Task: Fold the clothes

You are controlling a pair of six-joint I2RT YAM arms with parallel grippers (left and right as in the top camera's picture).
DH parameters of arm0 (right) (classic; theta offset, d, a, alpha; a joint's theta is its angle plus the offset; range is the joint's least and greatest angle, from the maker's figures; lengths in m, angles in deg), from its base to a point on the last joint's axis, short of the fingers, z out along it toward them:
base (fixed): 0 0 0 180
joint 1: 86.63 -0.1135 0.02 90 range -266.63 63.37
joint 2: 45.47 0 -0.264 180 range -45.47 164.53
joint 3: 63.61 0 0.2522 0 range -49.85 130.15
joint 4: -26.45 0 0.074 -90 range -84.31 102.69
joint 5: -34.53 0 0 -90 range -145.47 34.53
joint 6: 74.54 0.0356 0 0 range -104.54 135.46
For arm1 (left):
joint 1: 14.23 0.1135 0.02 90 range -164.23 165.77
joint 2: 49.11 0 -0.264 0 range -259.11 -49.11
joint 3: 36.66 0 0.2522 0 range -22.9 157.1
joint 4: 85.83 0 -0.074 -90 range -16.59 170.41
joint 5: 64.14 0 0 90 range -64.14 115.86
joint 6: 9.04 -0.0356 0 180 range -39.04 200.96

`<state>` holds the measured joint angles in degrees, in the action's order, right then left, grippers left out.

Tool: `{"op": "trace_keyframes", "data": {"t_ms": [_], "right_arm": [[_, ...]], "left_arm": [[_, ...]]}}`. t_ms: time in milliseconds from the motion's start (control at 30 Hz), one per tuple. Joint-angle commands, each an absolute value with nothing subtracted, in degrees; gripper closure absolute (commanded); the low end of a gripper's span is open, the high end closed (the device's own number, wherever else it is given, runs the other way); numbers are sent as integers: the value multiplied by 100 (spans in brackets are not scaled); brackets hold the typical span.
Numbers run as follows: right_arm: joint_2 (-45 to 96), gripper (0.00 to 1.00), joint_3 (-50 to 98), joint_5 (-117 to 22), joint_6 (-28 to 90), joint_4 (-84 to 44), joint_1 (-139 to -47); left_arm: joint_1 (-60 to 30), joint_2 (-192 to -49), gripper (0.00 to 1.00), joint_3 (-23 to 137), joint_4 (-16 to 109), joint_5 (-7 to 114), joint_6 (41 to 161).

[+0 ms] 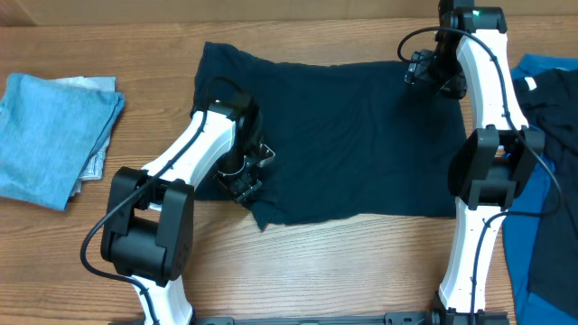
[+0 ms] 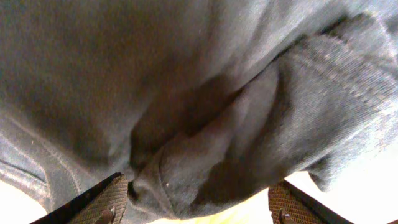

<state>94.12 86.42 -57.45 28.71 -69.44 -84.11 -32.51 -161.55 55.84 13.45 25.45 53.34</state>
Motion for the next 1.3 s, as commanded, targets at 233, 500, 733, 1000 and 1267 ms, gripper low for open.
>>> {"op": "trace_keyframes", "data": {"t_ms": [233,500,733,1000,1267], "right_arm": [[9196,17,8616,-5819,2856,-6957,-8426],[9196,17,8616,-5822,2856,-6994,-8426],[9196,17,8616,-5824,2854,-6992,-8426],[9196,17,8616,-5822,2856,-7051,-8426],[9196,13,8616,-5822,2856,-7292,-8426]], "left_arm": [[-3264,-16033,70,5695,1297,3188,5832],[-3264,-16031,96,5752,980,3339,5972],[-3444,-15471,96,5829,318,3408,7039],[-3452,-15399,96,5816,-296,3465,7832],[-3450,-15399,96,5136,-379,3422,8086]]}}
